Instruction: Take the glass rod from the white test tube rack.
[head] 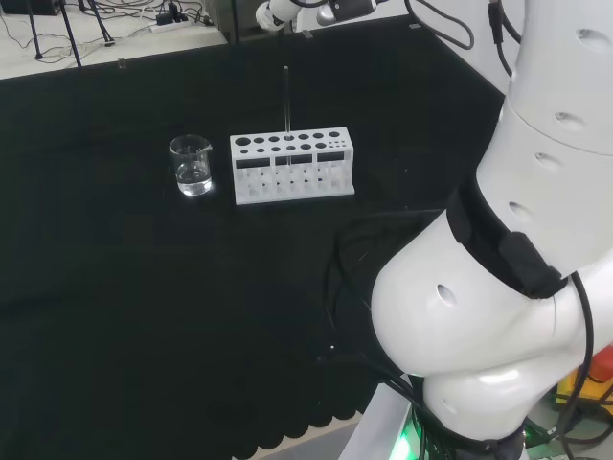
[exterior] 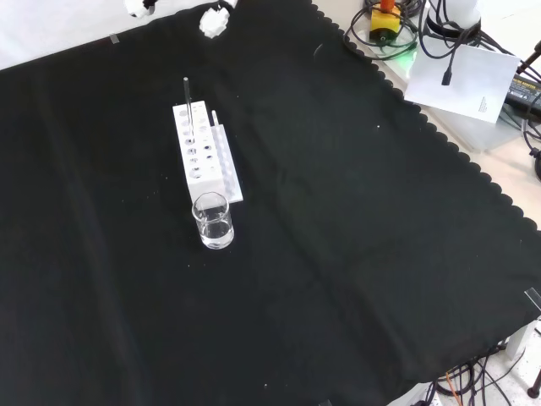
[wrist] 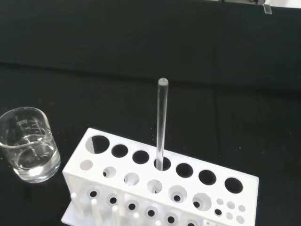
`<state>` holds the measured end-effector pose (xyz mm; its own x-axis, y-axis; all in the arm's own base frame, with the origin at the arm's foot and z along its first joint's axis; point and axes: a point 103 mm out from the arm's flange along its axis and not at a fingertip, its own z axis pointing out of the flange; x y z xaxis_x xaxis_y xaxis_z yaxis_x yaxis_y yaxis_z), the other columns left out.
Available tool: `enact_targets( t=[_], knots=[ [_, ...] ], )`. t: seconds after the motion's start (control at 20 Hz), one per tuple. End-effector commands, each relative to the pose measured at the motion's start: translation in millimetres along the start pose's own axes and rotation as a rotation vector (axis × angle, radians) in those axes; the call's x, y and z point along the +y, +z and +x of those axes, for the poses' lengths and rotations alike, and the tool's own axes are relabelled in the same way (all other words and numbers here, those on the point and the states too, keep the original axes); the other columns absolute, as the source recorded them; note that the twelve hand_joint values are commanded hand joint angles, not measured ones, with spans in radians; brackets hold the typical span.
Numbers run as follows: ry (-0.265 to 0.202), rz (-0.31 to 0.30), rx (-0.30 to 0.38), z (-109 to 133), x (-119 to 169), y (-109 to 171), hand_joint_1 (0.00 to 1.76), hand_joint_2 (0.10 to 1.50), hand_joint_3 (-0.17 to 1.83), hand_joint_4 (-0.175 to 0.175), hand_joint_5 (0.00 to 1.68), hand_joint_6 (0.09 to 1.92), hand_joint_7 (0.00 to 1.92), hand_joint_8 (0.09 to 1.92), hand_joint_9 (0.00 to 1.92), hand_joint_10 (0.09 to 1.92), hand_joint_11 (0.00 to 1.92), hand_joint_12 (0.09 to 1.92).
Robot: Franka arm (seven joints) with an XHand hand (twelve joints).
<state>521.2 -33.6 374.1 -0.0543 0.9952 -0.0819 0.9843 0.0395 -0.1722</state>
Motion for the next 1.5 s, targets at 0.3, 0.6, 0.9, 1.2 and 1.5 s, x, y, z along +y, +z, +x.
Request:
enact_targets(
  t=[0.3,0.6,0.9,1.2,1.5],
  knots=[
    [-0.019,0.049,-0.004,2.1,35.4,47.4,0.61,0.87,0.45,-0.15,0.1,0.09,0.19,0.95,0.41,0.91,0.03,1.45],
    [-0.033,0.07,-0.018,3.1,37.6,59.2,0.6,0.88,0.45,-0.154,0.11,0.09,0.27,0.96,0.47,0.9,0.05,1.45],
    [-0.044,0.082,-0.028,-1.2,37.2,70.6,0.6,0.88,0.46,-0.161,0.15,0.09,0.41,0.95,0.59,0.87,0.14,1.44],
    [-0.046,0.085,-0.019,-9.7,33.6,83.3,0.6,0.88,0.46,-0.166,0.21,0.09,0.53,0.94,0.7,0.87,0.23,1.42],
    [-0.051,0.103,-0.019,-12.5,32.7,89.7,0.61,0.89,0.46,-0.154,0.27,0.09,0.64,0.94,0.81,0.86,0.31,1.4]
  ],
)
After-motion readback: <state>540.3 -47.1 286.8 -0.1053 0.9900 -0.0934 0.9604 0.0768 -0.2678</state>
